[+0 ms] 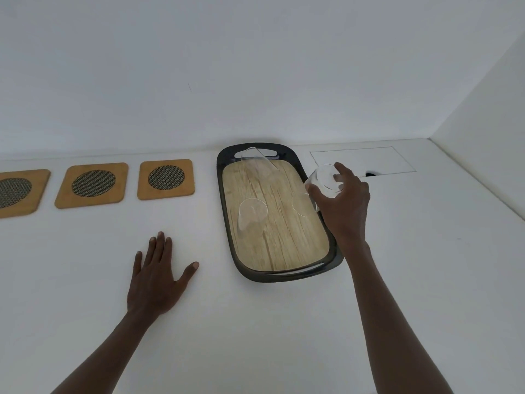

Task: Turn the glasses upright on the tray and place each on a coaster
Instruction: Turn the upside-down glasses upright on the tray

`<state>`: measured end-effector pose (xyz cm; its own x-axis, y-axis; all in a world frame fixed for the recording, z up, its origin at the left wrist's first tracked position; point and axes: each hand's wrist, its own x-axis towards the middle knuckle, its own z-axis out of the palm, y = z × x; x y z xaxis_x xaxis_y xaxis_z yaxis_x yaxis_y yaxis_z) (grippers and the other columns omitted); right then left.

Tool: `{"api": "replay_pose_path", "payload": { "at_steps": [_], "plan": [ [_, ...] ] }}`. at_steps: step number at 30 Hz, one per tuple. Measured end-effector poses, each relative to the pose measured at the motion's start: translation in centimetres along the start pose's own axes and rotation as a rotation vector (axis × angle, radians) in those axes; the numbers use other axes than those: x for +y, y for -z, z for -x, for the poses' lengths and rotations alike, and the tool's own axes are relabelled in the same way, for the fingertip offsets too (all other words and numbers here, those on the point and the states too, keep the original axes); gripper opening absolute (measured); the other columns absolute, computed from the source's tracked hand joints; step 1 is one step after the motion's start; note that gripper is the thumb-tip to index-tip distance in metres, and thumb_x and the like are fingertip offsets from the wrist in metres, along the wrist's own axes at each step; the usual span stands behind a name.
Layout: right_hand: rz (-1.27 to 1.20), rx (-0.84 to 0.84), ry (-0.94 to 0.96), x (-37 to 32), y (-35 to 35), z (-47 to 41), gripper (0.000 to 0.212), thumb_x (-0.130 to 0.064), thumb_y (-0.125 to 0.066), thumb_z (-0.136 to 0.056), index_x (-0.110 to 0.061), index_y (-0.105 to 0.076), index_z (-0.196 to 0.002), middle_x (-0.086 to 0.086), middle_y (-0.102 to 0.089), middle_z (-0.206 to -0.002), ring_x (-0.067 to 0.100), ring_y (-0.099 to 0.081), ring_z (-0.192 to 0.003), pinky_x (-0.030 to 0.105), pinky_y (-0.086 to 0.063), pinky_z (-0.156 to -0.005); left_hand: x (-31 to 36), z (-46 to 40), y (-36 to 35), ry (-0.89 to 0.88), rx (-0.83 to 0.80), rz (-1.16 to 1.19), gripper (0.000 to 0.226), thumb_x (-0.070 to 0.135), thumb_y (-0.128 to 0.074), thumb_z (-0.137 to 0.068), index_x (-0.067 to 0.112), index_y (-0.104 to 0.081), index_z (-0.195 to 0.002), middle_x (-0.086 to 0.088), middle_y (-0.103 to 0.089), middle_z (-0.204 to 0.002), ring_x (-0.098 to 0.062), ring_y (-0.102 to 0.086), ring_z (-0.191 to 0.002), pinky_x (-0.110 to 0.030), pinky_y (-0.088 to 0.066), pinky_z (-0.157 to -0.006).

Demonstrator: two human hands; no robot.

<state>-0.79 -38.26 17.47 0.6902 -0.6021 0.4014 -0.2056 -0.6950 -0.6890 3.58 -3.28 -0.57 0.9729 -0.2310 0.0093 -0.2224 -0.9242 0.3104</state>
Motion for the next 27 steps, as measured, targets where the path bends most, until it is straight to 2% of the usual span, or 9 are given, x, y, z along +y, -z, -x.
{"api": "replay_pose_path", "payload": {
  "at_steps": [10, 15, 27],
  "plan": [
    [0.088, -0.121, 0.016, 2.0, -2.8, 0.2, 0.076, -0.046, -0.081, -0.072, -0.015, -0.051, -0.135, 0.007, -0.064, -0.12, 0.026, -0.047, -0.112, 0.028, -0.033, -0.082, -0.2, 0.0, -0.2, 0.004, 0.006, -0.004, 0.104, 0.084, -0.013, -0.083, 0.01, -0.014, -0.157, -0.002, -0.003, -0.167, -0.015, 0.001, -0.154, -0.045, -0.007, -0.125],
    [0.12, -0.159, -0.013, 3.5, -4.1, 0.7, 0.074, -0.046, -0.081, -0.071, -0.016, -0.052, -0.132, 0.007, -0.065, -0.118, 0.023, -0.045, -0.109, 0.028, -0.032, -0.08, -0.2, 0.0, -0.1, 0.009, 0.002, 0.0, 0.104, 0.084, -0.013, -0.083, 0.011, -0.013, -0.158, -0.002, -0.002, -0.167, -0.014, 0.002, -0.154, -0.044, -0.007, -0.126],
    [0.185, -0.225, -0.035, 5.0, -5.8, 1.4, 0.073, -0.049, -0.077, -0.076, -0.018, -0.048, -0.135, 0.002, -0.062, -0.125, 0.024, -0.049, -0.116, 0.025, -0.033, -0.084, 0.1, 0.0, 0.1, 0.005, 0.0, -0.004, 0.104, 0.083, -0.013, -0.083, 0.011, -0.013, -0.158, -0.003, -0.002, -0.167, -0.016, 0.001, -0.154, -0.045, -0.007, -0.126]
  ]
}}
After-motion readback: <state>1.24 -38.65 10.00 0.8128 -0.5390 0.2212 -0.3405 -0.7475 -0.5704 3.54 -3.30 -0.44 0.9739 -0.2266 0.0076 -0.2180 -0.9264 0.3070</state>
